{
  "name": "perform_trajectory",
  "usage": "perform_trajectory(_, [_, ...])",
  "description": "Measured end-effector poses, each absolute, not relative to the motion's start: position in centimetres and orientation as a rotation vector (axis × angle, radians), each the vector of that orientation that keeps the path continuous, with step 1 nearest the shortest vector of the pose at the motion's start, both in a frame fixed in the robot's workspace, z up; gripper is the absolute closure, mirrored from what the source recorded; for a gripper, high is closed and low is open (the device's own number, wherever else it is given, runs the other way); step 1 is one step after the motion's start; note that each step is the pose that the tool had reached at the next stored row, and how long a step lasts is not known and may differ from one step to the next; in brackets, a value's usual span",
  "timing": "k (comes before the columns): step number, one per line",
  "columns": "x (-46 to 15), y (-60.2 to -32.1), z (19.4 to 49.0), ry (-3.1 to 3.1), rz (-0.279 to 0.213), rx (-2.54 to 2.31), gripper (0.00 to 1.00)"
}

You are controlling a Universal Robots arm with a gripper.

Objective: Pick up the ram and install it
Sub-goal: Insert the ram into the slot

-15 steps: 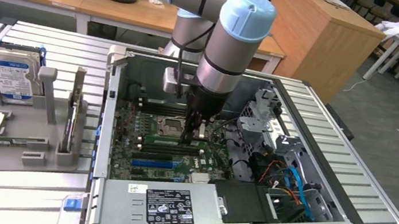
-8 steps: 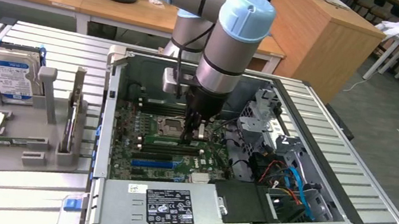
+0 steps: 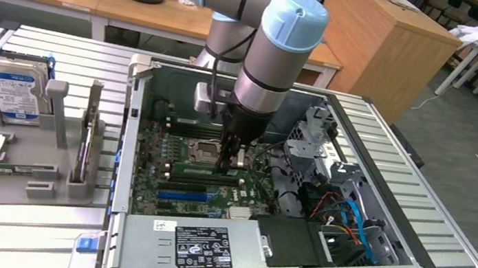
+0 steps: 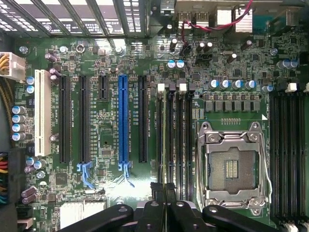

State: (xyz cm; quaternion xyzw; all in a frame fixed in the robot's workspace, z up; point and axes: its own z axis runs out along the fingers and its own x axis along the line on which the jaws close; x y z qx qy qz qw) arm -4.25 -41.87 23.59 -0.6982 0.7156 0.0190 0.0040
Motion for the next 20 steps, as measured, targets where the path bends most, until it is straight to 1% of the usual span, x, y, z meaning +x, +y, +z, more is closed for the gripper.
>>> perform_trajectory(20, [-4.25,-41.92,23.25,2.241,0.059,-2.190,0.88])
